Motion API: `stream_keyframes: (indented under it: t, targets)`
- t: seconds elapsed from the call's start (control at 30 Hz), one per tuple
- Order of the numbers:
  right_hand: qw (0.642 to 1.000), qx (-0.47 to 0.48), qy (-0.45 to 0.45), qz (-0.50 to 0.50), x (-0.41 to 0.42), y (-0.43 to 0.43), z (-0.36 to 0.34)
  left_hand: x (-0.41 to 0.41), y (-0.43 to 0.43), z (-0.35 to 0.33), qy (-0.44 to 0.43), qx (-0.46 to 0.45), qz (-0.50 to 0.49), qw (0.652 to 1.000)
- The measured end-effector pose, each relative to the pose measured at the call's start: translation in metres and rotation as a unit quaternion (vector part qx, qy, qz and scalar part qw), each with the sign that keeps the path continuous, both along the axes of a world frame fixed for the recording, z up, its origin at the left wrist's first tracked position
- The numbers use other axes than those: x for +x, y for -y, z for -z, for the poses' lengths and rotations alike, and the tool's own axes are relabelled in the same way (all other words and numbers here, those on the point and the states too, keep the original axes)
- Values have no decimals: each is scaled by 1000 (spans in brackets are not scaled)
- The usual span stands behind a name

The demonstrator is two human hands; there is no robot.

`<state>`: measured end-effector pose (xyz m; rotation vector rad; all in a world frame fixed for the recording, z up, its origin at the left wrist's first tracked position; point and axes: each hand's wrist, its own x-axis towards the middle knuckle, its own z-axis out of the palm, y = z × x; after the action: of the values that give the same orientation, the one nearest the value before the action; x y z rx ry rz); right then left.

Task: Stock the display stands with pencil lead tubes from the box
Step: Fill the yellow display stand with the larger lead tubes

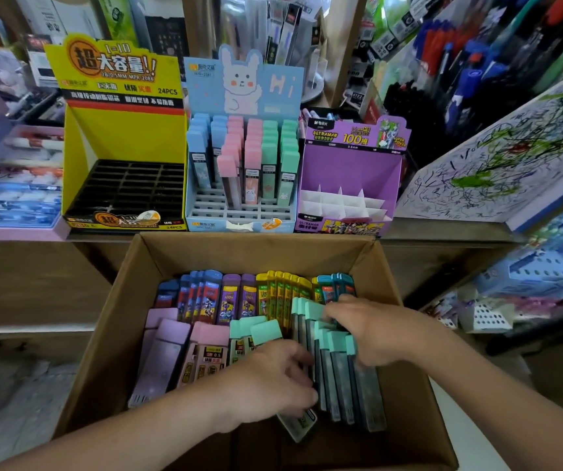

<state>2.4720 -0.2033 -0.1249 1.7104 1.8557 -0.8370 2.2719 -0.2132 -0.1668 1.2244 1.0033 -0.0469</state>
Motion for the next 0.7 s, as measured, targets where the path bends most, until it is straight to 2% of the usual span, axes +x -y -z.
stream_keyframes:
  t: [0.27, 0.47, 0.7]
  targets:
    - [997, -63, 0, -43, -1, 5, 2, 2, 13, 4, 51, -128, -81, 987]
    - [998, -52, -6, -40, 1, 14, 9, 8, 19, 11, 31, -140, -101, 985]
    - [996, -63, -35, -55, 4, 14, 4, 7, 17, 9, 39, -141, -48, 988]
